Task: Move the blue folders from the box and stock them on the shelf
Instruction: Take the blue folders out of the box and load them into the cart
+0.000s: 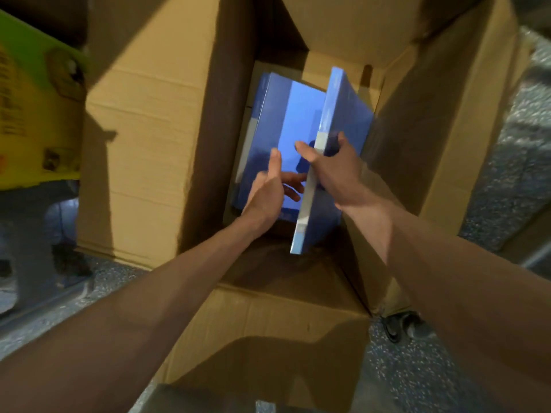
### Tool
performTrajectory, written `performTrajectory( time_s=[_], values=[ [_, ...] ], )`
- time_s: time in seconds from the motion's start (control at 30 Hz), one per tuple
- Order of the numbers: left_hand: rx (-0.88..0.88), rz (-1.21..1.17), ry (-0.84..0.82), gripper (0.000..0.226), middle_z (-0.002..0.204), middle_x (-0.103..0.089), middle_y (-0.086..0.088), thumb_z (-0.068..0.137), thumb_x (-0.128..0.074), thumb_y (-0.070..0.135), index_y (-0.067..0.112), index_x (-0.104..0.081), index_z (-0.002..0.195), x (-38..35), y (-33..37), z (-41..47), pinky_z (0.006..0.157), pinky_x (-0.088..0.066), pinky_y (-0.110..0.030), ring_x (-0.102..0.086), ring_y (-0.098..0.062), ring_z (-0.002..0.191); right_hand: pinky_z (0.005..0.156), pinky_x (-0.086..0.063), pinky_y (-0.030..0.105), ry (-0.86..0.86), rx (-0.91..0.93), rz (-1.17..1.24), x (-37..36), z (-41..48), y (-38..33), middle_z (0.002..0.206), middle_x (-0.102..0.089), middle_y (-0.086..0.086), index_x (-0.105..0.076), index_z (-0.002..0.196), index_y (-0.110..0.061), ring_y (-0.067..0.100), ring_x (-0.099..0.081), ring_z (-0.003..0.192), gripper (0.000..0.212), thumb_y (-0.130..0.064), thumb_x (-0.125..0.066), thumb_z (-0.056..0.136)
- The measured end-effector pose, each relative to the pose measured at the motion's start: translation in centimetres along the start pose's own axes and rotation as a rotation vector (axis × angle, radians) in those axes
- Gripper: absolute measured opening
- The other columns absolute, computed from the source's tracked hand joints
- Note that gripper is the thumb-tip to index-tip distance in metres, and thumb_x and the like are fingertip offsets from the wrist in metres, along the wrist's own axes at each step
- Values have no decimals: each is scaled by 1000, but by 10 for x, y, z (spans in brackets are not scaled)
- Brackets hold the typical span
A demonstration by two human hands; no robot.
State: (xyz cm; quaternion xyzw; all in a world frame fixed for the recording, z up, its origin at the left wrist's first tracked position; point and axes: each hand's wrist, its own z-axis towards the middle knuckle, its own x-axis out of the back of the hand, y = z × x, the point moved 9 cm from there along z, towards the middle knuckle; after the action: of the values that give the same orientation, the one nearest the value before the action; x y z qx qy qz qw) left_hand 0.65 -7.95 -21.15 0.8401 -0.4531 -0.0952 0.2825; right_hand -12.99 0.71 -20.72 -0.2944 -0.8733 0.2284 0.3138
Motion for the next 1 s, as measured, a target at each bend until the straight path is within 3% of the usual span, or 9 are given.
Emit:
performTrajectory(
  time_s=[0.07,0.13,0.2,0.3,0.43,0.6,0.7,0.83,1.0],
  values=[
    [-3,53,-11,75,97,-77,-3,106,-14,57,26,-79,88,0,3,0,84,-46,-31,-69,-15,87,86,-57,48,-50,11,-12,0,3,0,98,-71,-3,-60,109,-19,19,-69,95,76,-72,-73,56],
    [4,113,82,60,128,-68,-5,105,-21,59,29,-72,113,15,6,7,108,-40,-38,-62,-21,115,84,-58,49,-84,-8,9,0,4,3,103,-71,-6,-59,117,-22,18,-68,99,82,-75,-74,56],
    [35,248,163,55,150,-49,-8,106,-29,54,21,-50,146,33,3,25,114,-30,-31,-46,-27,137,85,-59,48,-122,21,28,0,4,4,109,-71,-9,-59,120,-27,14,-68,102,74,-69,-78,63],
    [107,342,98,68,162,-31,-8,103,-30,60,24,-20,160,37,-13,56,120,-26,-41,-33,-33,147,86,-59,47,-169,51,40,-1,12,11,107,-72,-13,-62,117,-33,9,-68,100,59,-64,-78,69],
    [95,344,141,69,161,-33,-9,103,-25,62,22,-18,160,34,-17,63,115,-30,-43,-35,-34,145,86,-60,45,-244,21,134,-8,13,16,108,-72,-15,-63,117,-36,7,-68,102,53,-58,-80,72],
    [155,150,273,77,149,-50,-12,98,-20,72,21,-47,148,47,-15,40,116,-34,-44,-47,-34,136,85,-60,49,-184,36,88,6,2,12,102,-72,-17,-64,111,-36,7,-68,99,51,-64,-78,71],
    [107,2,142,75,114,-71,-7,97,-15,73,27,-69,122,30,-11,18,89,-52,-40,-65,-27,106,87,-59,49,-131,9,29,21,-4,11,100,-70,-20,-63,110,-39,6,-66,99,52,-68,-76,70],
    [218,-183,-72,76,84,-71,-2,103,-8,62,24,-73,99,-18,0,-20,63,-51,-29,-65,-19,74,87,-59,49,-54,-52,20,40,-13,9,116,-71,-8,-62,126,-35,14,-67,103,79,-77,-75,60],
    [239,-128,-188,88,100,-76,3,102,3,61,20,-74,108,-41,2,-37,84,-49,-34,-68,-16,86,91,-53,34,-17,-3,-139,53,-27,6,104,-72,-5,-67,109,-27,16,-67,99,52,-60,-80,70]
  ],
)
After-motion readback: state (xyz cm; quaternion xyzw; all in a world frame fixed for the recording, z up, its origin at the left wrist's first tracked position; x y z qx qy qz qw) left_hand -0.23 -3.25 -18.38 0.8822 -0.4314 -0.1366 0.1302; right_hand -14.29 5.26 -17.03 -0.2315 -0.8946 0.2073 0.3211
